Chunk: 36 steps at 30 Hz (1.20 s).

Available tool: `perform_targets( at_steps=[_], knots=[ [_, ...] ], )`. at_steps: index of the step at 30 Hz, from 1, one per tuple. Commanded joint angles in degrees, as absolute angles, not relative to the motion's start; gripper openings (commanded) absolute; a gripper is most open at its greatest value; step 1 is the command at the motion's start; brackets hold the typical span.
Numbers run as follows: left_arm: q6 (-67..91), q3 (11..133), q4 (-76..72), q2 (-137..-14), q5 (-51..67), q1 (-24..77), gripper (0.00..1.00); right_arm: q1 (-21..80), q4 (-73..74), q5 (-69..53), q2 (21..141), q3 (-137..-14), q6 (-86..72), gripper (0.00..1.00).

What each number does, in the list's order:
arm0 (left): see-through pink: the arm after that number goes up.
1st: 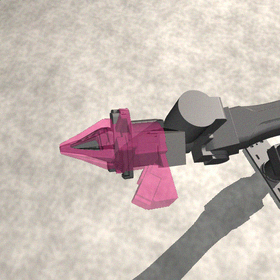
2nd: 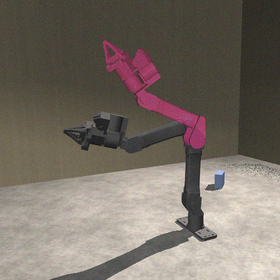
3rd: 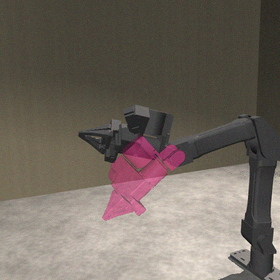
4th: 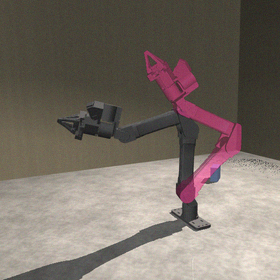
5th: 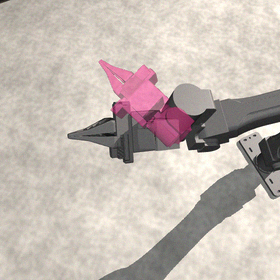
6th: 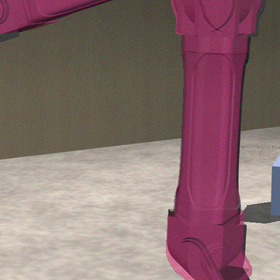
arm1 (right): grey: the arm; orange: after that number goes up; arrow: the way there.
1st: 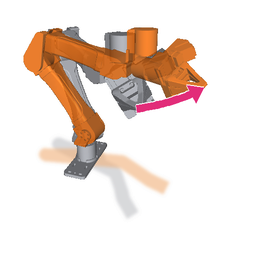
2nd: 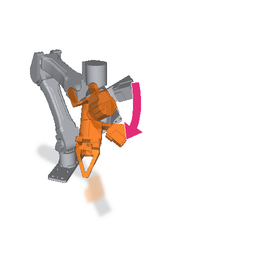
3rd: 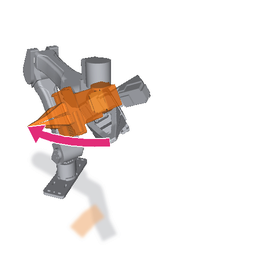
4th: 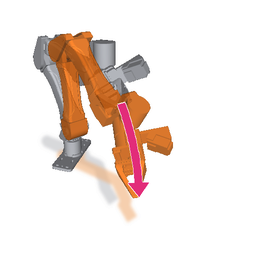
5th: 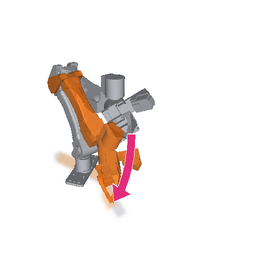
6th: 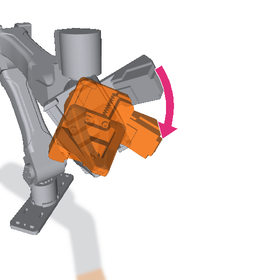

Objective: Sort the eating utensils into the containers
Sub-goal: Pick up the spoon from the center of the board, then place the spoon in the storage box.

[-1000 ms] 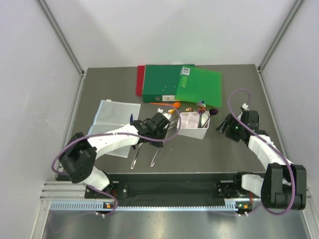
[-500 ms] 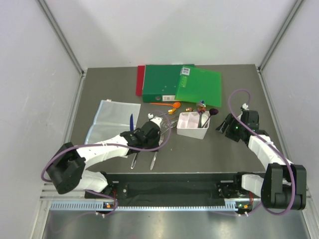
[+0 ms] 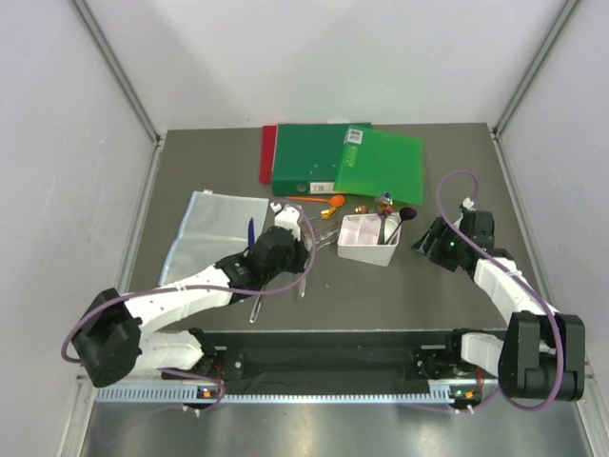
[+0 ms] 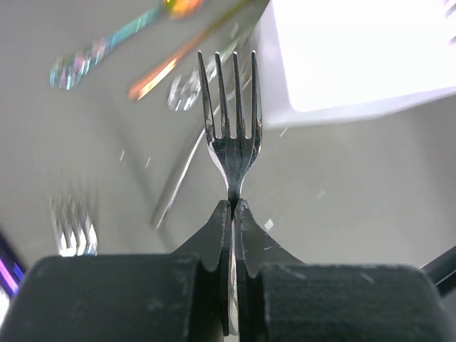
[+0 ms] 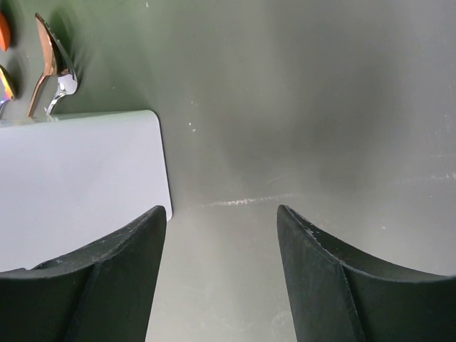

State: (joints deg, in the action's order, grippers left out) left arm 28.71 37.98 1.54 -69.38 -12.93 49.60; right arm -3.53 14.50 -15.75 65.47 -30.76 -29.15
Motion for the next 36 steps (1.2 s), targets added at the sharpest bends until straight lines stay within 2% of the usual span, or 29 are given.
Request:
perform_targets(
  at_steps=[1, 16, 23, 36],
  knots=[
    [25.9, 45.3, -10.0, -69.8, -12.9, 49.7, 0.00, -4.0, 12.7, -16.7, 66.3, -32.7, -29.1, 0.64],
    [22.1, 56.8, -33.7, -89.9, -13.8, 49.7, 0.00, -4.0, 14.3, -16.8, 66.5, -33.7, -28.0, 0.63],
    [22.8, 63.0, -36.9, -97.1, -13.0, 49.7, 0.00, -4.0, 14.7, -17.0, 67.8, -34.3, -27.2, 0.64],
    [24.0, 66.6, -36.7, -101.2, -10.4, 49.7, 0.00, -4.0, 14.2, -17.0, 69.1, -34.4, -27.0, 0.64]
  ],
)
